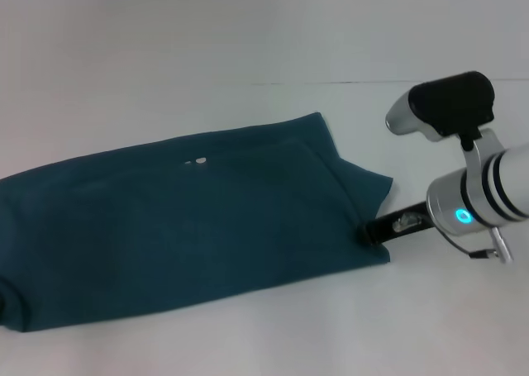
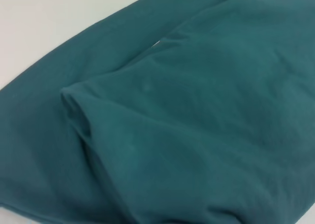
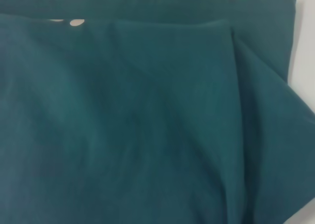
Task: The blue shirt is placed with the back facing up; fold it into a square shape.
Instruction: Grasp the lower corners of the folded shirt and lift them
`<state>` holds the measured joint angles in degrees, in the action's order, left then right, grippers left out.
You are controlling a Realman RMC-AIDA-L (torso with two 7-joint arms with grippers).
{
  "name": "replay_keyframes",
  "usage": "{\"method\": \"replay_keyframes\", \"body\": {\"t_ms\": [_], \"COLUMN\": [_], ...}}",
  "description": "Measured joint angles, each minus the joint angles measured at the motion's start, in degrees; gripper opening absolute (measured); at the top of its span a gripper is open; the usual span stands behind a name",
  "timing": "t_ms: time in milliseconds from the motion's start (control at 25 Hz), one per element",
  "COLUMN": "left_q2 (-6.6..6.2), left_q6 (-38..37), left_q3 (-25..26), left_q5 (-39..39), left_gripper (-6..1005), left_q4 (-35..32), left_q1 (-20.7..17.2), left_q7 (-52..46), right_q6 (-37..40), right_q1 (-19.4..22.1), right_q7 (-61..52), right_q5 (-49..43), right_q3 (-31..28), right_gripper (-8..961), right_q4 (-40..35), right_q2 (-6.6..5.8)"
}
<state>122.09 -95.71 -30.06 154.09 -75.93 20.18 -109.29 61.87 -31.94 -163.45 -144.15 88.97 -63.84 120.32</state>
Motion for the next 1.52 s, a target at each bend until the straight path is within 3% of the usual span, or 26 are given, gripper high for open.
{"method": "replay_keyframes", "body": {"t_ms": [80,600,1000,1520], "left_q2": [-0.07,0.05,0.38,0.43], "left_q6": [-0.24,-2.02,-2.49,-2.53], "left_q3": [0.03,0.34,0.25,0.14], "left_q5": [0.00,0.30,-0.04,-0.22], "left_gripper": [108,109,109,109], "left_q4": [-0.08,-0.48,-1.69,-1.46], "left_q1": [-0.09,-0.88,-1.23,-0.50], "left_q7": [0.32,2.23,2.57,2.29], "right_q6": [0.17,1.21,2.82,3.45], "right_q1": [2.77,17.23,27.15,28.40], "right_q7": [-1.43,-6.05,-7.82,-8.86], "right_q5": [-0.14,-1.84,-3.48,-5.06], "right_q3": [1.88,8.61,12.84,12.24], "right_gripper": [31,35,38,42], "right_q4": [-3.84,-18.23,-28.55,-32.04], "right_q2": [-0.04,0.08,0.93,0.13]}}
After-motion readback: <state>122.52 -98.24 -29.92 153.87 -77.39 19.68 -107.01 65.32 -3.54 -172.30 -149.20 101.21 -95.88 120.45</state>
